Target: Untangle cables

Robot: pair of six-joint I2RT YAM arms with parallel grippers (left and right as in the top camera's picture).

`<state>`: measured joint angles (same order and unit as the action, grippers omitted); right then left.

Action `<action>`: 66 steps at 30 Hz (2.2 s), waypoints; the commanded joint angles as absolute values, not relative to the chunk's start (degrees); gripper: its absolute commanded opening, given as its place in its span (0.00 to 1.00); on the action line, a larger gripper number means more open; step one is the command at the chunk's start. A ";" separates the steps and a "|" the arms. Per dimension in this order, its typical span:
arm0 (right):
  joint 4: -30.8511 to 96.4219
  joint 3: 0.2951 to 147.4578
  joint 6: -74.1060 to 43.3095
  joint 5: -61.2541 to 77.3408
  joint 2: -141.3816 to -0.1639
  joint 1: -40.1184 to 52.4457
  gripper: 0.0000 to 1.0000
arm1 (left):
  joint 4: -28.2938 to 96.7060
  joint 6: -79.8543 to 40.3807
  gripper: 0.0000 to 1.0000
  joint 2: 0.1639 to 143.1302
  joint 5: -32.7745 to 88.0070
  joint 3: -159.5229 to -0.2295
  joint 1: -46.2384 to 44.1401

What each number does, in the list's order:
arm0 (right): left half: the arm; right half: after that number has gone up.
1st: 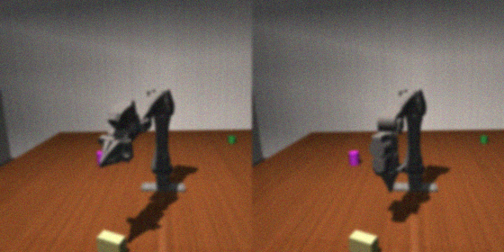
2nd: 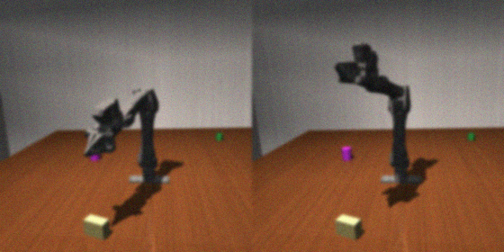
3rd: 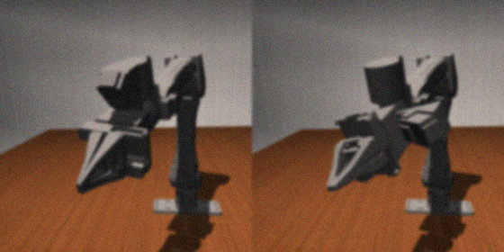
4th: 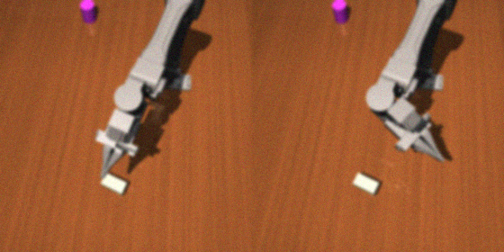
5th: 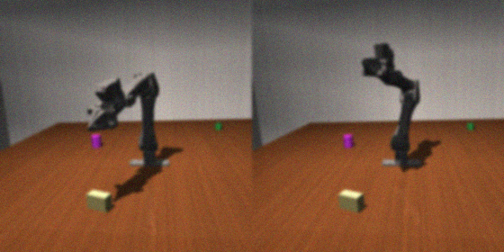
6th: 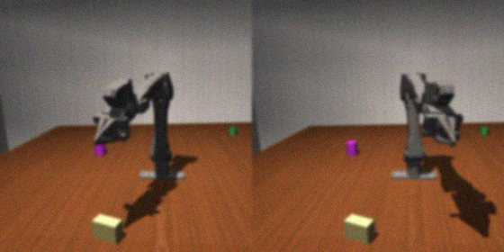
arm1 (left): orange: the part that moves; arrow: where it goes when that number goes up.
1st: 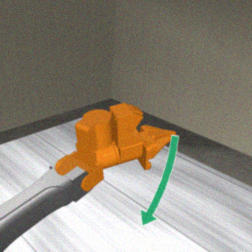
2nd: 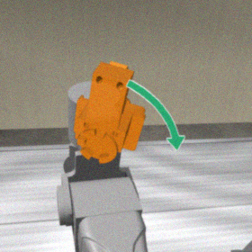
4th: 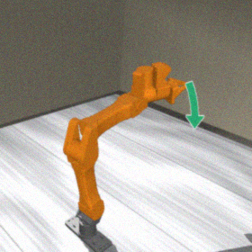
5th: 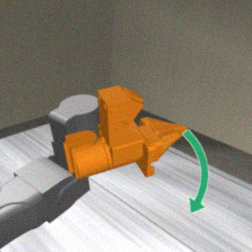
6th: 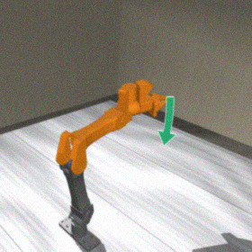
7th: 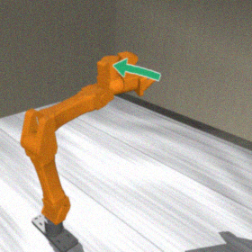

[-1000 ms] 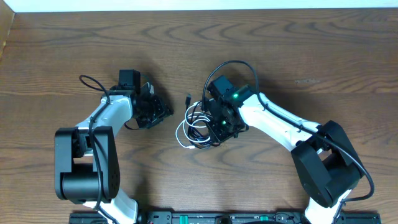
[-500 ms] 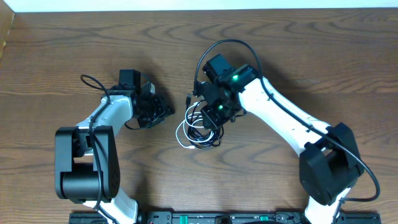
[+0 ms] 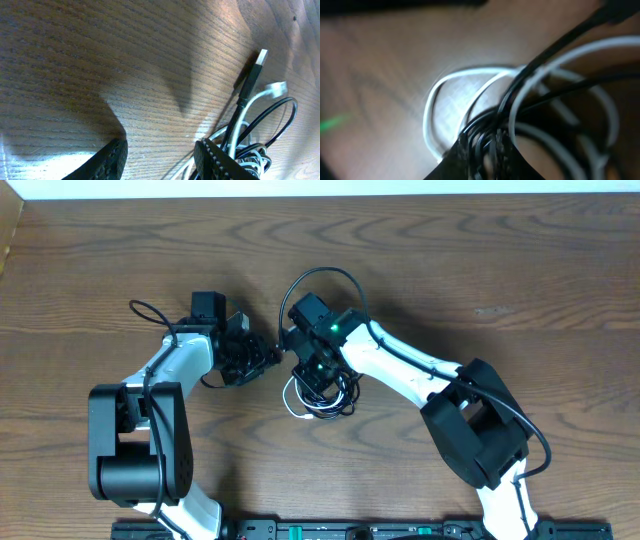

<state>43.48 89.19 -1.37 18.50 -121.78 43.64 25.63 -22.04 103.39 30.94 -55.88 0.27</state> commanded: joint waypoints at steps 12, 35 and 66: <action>36.29 89.19 -8.43 13.41 -122.30 43.97 0.20 | 25.87 -21.71 0.49 104.77 28.51 -54.89 0.58; 31.51 89.27 -11.40 13.65 -123.83 42.98 0.01 | 26.70 -20.62 0.49 104.77 30.94 -55.05 0.64; 24.67 89.47 -29.54 28.25 -122.41 34.06 0.01 | 17.58 -25.69 0.57 105.60 33.32 -55.18 -12.08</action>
